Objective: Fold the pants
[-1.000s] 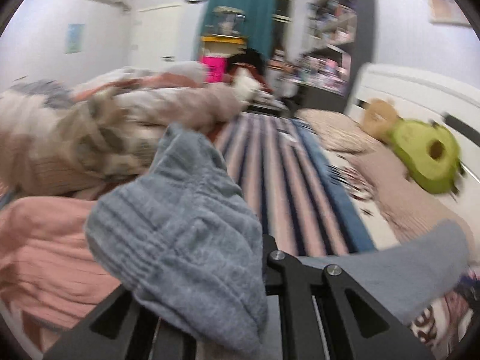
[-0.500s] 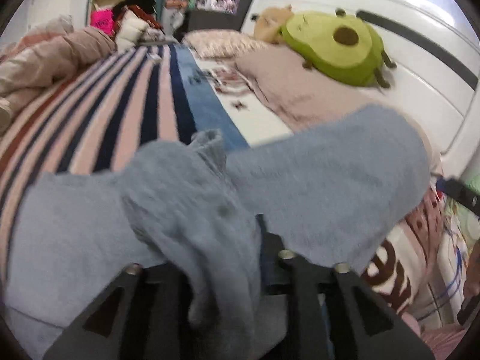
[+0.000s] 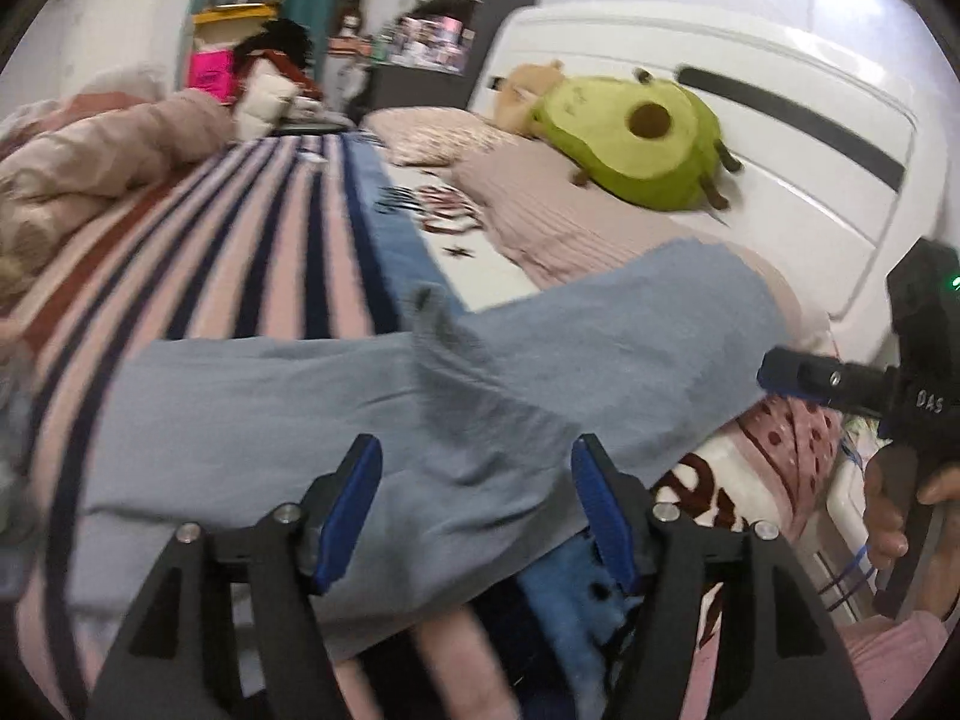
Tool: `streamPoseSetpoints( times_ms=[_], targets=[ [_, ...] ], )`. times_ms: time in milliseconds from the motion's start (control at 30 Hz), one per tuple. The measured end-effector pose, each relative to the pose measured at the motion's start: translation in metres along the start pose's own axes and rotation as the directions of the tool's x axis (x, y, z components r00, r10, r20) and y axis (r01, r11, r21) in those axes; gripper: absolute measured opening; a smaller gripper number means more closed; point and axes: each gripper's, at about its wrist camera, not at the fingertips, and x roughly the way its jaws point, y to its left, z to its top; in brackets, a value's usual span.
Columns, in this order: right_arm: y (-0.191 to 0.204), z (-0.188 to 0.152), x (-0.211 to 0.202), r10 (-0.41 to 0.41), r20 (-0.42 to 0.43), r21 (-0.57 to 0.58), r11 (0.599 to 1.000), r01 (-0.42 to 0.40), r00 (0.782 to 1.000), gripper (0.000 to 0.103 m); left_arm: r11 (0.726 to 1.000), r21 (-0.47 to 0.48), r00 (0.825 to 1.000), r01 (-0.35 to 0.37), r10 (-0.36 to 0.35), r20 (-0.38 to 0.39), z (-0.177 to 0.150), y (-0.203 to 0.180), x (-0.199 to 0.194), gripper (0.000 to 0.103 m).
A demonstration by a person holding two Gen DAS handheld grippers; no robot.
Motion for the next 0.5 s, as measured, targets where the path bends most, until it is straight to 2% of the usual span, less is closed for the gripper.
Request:
streamPoseSetpoints(
  times_ms=[167,300,400,500],
  targets=[
    [0.026,0.008,0.040,0.041,-0.111,-0.032,0.998,-0.045,0.993,0.081,0.993,-0.032,0.992,-0.114,0.116,0.055,-0.006,0.035,-0.038,0.067],
    [0.047,0.005,0.081,0.067,-0.195,-0.043,0.996,-0.077,0.978,0.084,0.983,-0.080,0.984,-0.166,0.171,0.050,-0.015,0.067,-0.047,0.068],
    [0.062,-0.002,0.107,0.066,-0.244,-0.054,0.995,-0.081,0.968,0.084,0.979,-0.110,0.983,-0.170,0.176,0.047,-0.021,0.088,-0.048,0.068],
    [0.069,-0.006,0.128,0.032,-0.278,-0.052,0.997,-0.049,0.960,0.084,0.980,-0.128,0.986,-0.149,0.158,0.057,-0.025,0.102,-0.047,0.068]
  ],
)
